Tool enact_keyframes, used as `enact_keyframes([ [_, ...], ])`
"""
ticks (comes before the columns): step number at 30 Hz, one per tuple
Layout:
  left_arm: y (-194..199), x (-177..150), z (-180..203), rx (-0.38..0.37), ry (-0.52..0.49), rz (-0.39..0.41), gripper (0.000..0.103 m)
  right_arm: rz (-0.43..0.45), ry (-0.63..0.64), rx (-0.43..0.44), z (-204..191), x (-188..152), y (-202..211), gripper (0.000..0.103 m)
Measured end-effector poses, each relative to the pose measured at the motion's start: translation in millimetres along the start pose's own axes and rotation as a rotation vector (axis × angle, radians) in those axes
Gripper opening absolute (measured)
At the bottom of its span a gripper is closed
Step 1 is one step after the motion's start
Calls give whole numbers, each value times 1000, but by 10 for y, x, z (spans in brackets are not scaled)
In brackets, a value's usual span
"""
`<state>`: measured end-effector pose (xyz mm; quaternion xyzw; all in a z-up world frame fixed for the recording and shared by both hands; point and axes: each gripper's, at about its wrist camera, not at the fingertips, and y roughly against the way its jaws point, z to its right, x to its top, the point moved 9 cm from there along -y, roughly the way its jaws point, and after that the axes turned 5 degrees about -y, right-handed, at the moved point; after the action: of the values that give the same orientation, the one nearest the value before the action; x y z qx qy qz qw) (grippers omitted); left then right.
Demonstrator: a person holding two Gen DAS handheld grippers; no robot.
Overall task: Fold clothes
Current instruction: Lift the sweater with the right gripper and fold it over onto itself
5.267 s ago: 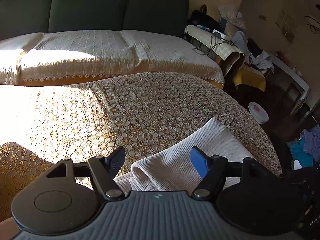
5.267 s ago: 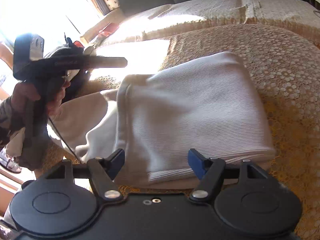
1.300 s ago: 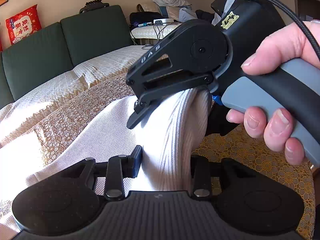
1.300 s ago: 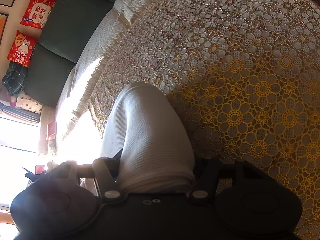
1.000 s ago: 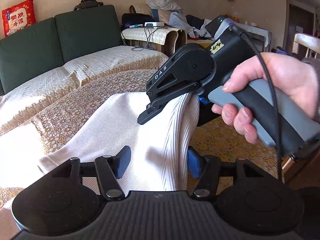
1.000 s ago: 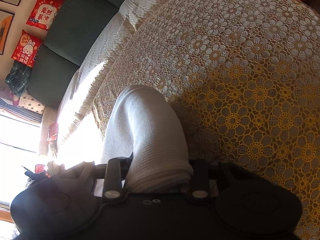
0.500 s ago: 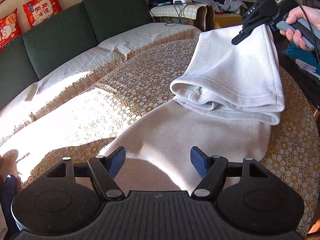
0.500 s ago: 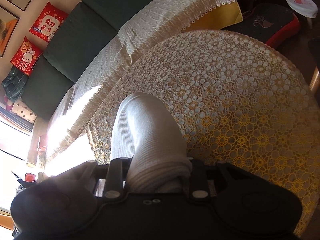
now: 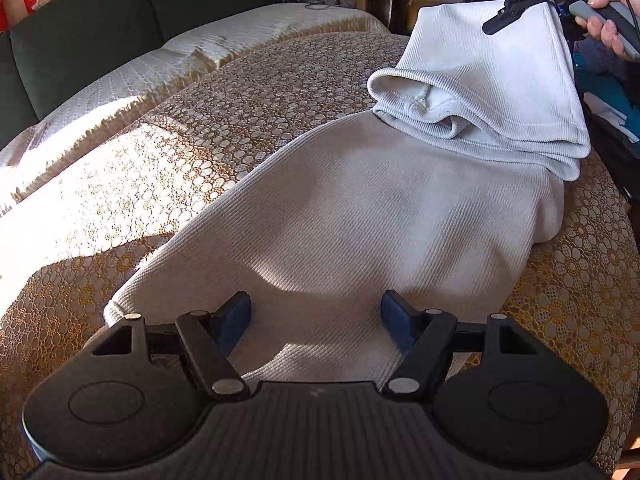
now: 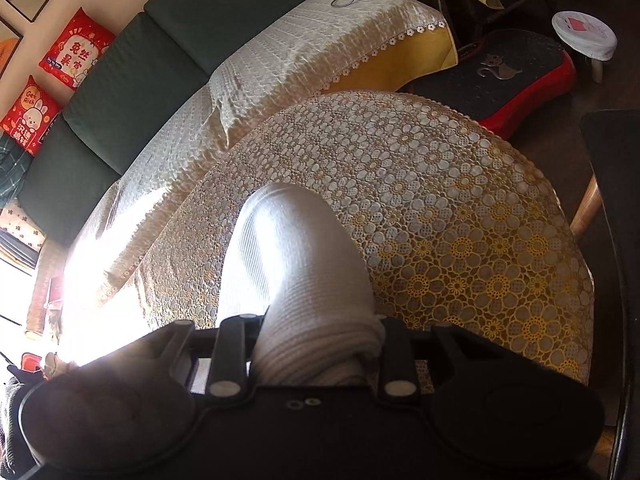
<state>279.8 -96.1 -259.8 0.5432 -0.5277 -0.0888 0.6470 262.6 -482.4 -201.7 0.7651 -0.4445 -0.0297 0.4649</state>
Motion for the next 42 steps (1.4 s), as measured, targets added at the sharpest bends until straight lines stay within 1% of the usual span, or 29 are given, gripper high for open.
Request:
enact_keyframes([
  [5, 67, 6, 30, 2, -16, 5, 71, 16, 26, 54, -264, -73, 187, 103],
  [8, 109, 2, 27, -5, -3, 14, 71, 37, 72, 72, -501, -155, 276, 103],
  [13, 256, 3, -21, -25, 32, 33, 72, 90, 220, 48, -924, -391, 353, 103],
  [17, 504, -45, -147, -22, 47, 69, 72, 119, 287, 45, -1219, -609, 368, 103],
  [22, 644, -223, -242, -23, 49, 57, 72, 140, 377, 39, -1607, -922, 351, 103],
  [26, 742, -307, -254, -19, 51, 76, 72, 133, 471, 42, -1960, -1247, 290, 103],
  [28, 830, -322, -272, -1, 57, 100, 72, 121, 514, 48, -2129, -1426, 252, 103],
  [30, 944, -357, -310, 7, 80, 127, 72, 103, 556, 55, -2293, -1623, 212, 103],
  [32, 1032, -424, -362, 8, 115, 135, 72, 84, 589, 63, -2429, -1782, 151, 103],
  [35, 1092, -557, -425, 11, 152, 128, 72, 47, 626, 86, -2633, -2059, 73, 103],
  [38, 1091, -666, -436, 11, 167, 117, 72, 14, 663, 103, -2789, -2305, -12, 103],
  [42, 975, -759, -443, -15, 201, 85, 72, -46, 717, 107, -2918, -2669, -163, 103],
])
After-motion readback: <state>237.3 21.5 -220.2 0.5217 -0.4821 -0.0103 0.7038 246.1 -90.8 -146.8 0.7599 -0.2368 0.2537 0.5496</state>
